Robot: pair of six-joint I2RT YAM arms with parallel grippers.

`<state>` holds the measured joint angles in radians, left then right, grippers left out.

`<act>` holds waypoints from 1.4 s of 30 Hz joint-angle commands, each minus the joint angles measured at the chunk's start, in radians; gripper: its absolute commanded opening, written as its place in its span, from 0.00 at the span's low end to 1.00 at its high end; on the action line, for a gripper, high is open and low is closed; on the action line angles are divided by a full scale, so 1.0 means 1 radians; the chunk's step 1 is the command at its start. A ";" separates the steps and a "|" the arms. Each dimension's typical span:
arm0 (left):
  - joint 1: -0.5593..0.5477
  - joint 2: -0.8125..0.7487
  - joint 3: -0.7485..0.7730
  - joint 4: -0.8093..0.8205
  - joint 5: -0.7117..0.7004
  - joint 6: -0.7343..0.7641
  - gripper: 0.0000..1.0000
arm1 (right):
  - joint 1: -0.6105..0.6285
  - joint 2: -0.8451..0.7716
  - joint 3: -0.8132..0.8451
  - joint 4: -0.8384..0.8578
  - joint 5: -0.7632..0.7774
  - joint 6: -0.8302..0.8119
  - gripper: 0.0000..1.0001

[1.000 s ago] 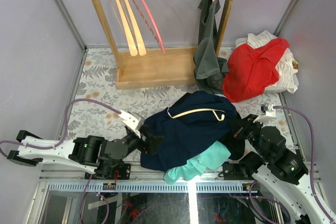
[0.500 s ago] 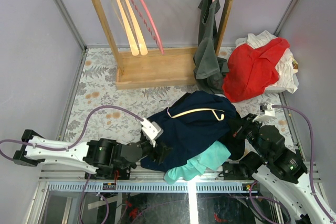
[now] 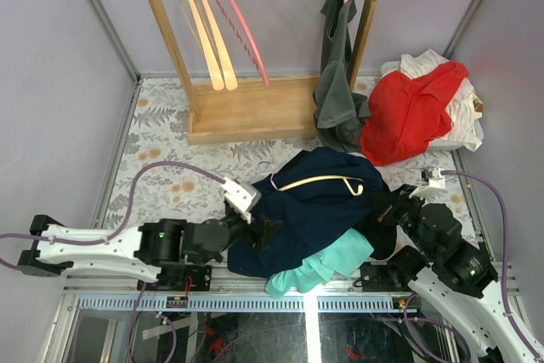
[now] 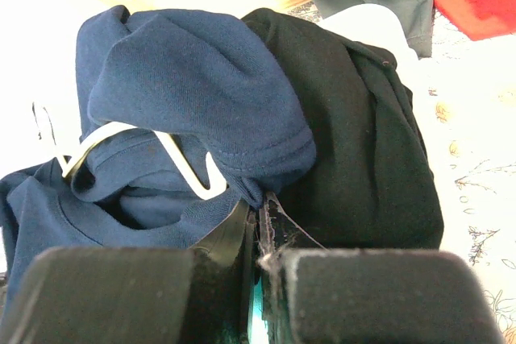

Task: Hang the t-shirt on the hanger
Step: Pick up the hanger from the corner of the board.

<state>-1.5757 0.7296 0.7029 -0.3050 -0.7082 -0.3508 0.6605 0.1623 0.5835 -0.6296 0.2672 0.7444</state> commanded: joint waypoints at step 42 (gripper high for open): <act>-0.041 0.104 0.163 0.029 -0.122 0.101 0.00 | -0.006 0.033 0.087 0.120 -0.113 -0.024 0.00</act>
<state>-1.5173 0.8070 0.7864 -0.2890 -0.6815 -0.2905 0.6598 0.1780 0.6144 -0.5716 0.1814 0.7300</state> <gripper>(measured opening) 0.052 0.011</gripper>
